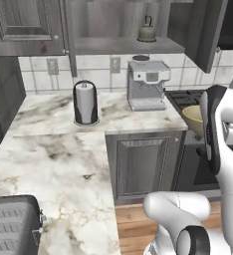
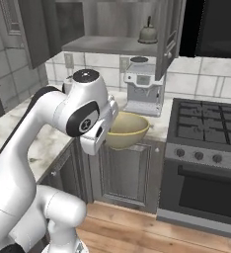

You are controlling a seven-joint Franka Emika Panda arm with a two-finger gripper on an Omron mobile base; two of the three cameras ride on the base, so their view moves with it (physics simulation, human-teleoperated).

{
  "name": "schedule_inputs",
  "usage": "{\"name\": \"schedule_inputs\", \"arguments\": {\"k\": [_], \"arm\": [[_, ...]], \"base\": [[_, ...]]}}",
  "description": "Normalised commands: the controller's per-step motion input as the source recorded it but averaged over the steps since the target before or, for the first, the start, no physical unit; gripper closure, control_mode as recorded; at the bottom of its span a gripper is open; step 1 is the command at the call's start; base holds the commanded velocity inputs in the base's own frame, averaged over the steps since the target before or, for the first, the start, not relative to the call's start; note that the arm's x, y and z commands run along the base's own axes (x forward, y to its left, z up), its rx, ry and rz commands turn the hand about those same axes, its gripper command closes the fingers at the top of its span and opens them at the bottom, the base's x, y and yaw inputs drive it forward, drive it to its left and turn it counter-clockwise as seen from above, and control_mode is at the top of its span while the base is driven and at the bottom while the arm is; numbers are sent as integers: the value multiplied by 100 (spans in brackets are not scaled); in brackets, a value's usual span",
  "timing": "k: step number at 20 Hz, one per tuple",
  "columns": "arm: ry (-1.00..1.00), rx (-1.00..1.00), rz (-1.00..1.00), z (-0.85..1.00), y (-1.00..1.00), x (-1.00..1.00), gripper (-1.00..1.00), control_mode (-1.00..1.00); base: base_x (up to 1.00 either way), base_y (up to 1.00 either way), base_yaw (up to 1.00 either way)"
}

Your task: Pick the mug and place it in the sink. Pick the bowl and place it in the open cabinet and then close the cabinet.

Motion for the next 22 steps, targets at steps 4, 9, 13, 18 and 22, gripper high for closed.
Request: {"name": "schedule_inputs", "arguments": {"k": [4, 9, 13, 18, 22], "arm": [[0, 0, 0, 0, 0, 0, 100, 100], [0, 0, 0, 0, 0, 0, 100, 100], [0, 0, 0, 0, 0, 0, 100, 100], [0, 0, 0, 0, 0, 0, 100, 100], [0, 0, 0, 0, 0, 0, 100, 100]], "base": [[97, 55, 3], [82, -21, 10], [31, -91, 18], [18, -14, 14], [41, 85, 7]]}}
